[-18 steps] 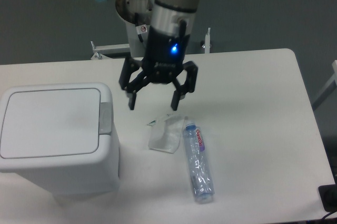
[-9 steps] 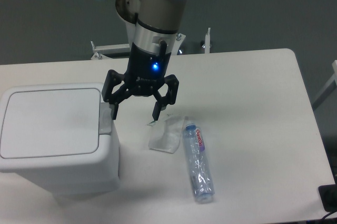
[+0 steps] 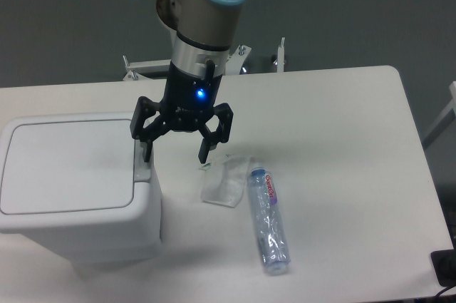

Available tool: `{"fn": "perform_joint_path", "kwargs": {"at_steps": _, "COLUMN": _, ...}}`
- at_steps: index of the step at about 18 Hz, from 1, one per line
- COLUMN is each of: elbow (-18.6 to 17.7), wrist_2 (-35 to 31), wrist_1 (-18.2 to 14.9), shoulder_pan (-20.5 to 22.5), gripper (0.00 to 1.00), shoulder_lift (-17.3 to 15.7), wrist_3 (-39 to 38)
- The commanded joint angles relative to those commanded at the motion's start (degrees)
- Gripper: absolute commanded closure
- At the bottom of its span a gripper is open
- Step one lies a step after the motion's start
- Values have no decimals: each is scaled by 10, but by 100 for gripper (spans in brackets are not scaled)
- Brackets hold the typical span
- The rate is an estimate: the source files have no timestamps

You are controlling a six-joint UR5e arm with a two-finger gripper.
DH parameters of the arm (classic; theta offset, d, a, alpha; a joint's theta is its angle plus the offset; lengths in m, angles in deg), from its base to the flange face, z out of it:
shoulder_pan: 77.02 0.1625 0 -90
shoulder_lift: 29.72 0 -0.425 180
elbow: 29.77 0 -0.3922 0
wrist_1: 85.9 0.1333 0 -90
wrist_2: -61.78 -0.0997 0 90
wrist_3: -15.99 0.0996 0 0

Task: Open the trash can
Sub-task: 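Lower the gripper finger onto the lid's raised edge beside the hinge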

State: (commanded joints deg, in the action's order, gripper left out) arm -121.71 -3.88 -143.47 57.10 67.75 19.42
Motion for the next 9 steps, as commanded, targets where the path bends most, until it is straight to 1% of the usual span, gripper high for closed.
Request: {"fn": "perform_joint_path", "kwargs": {"at_steps": 9, "elbow": -4, "wrist_2": -1, "wrist_1": 4, "shoulder_pan": -2, "gripper": 0, "shoulder_lift": 3, "wrist_3": 2}}
